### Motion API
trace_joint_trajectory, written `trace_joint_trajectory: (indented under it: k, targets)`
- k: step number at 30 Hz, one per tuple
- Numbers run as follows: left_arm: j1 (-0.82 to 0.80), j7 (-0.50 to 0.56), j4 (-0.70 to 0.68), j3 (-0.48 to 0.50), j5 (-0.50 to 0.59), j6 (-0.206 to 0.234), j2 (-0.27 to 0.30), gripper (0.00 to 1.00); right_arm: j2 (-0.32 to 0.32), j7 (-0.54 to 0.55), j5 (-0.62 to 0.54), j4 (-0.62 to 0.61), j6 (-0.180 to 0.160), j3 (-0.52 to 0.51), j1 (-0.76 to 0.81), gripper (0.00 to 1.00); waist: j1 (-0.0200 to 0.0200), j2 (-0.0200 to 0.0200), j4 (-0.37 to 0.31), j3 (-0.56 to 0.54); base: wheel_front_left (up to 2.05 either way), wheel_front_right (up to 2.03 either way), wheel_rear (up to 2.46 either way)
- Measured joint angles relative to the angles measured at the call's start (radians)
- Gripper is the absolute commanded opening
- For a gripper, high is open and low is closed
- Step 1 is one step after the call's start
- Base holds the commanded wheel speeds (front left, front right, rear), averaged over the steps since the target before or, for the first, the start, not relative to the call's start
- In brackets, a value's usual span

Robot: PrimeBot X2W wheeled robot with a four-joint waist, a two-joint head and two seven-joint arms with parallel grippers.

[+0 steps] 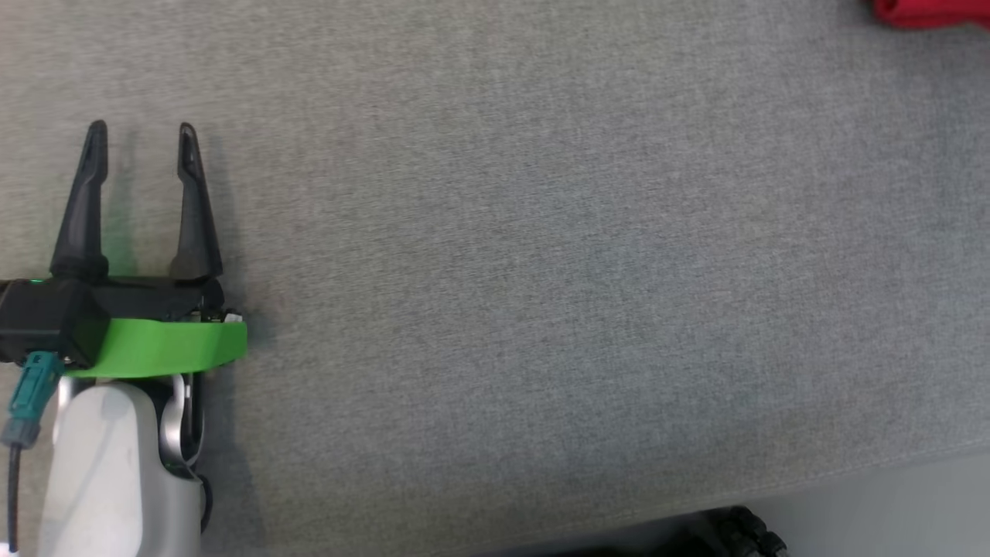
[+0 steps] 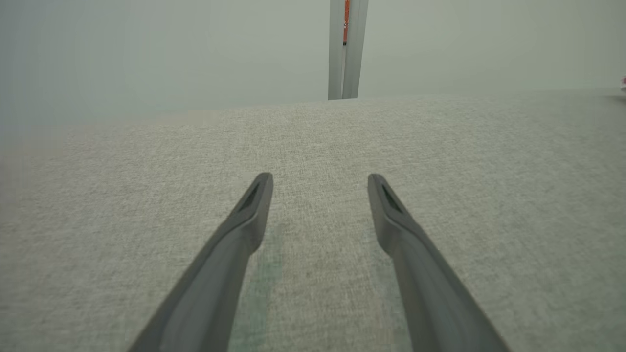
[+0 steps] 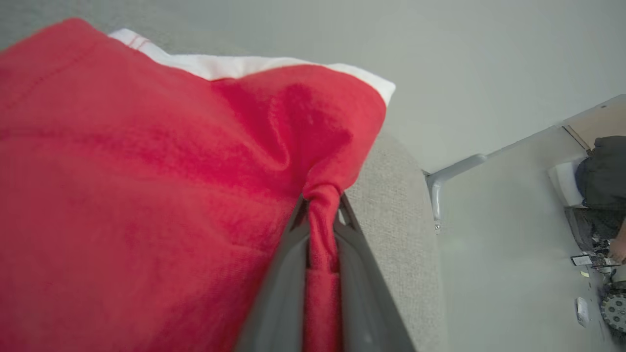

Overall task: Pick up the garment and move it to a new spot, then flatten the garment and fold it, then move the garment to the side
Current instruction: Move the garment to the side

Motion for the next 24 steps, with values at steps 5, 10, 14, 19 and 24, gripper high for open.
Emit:
trace_joint_trajectory:
  k: [5, 10, 14, 19, 24]
  targets:
    - [0.008, -0.001, -0.052, 0.004, 0.004, -0.003, 0.022, 1.0, -0.044, 0.012, 0.008, 0.002, 0.0, 0.026, -0.056, 0.0, 0.0, 0.0, -0.037, 0.046, 0.0, 0.0, 0.0]
    - [0.017, -0.001, -0.091, 0.006, 0.005, -0.003, 0.034, 1.0, -0.073, 0.03, 0.014, 0.013, 0.0, 0.042, -0.118, 0.0, 0.0, 0.0, -0.054, 0.08, 0.0, 0.0, 0.0]
    - [0.017, -0.001, -0.111, 0.003, 0.004, 0.001, 0.035, 1.0, -0.084, 0.04, 0.008, 0.043, 0.0, 0.059, -0.158, 0.0, 0.0, 0.0, -0.054, 0.099, 0.0, 0.0, 0.0]
    - [0.013, -0.001, -0.098, -0.005, -0.001, 0.003, 0.03, 1.0, -0.069, 0.0, -0.013, 0.092, 0.0, 0.068, -0.182, 1.0, 0.0, 0.0, -0.044, 0.094, 0.0, 0.0, 0.0]
    - [0.015, -0.001, -0.055, -0.004, -0.01, 0.008, 0.023, 1.0, -0.038, -0.079, -0.039, 0.135, 0.0, 0.062, -0.18, 1.0, 0.0, 0.0, -0.04, 0.052, 0.0, 0.0, 0.0]
